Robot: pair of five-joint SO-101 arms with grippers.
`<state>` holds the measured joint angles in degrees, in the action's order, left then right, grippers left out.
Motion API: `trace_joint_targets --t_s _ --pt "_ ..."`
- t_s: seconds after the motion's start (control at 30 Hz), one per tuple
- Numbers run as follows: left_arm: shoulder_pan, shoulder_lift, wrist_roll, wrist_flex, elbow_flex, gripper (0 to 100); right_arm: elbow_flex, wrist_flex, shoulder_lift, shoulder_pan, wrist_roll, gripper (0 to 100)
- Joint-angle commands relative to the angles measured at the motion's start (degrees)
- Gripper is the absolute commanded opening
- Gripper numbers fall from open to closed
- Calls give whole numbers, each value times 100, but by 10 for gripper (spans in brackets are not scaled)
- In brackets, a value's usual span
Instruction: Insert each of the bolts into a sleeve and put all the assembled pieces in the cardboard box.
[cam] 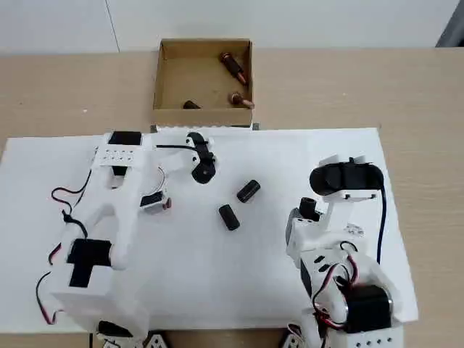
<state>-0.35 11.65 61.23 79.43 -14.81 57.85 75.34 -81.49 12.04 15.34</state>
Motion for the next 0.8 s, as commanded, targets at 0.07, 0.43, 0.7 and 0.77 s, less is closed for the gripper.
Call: trace_joint_targets --t_s 0.07,0.43,0.7,0.77 --pt "53 26 26 -316 198 96 -44 -127 -4 -4 9 2" --pt "167 -26 26 -44 84 5 -70 -127 -57 -4 9 2" --pt "448 -747 -571 738 822 5 -615 -75 -57 -4 -9 2" --pt "624 -1240 -905 738 866 5 -765 -75 -57 -4 -158 2"
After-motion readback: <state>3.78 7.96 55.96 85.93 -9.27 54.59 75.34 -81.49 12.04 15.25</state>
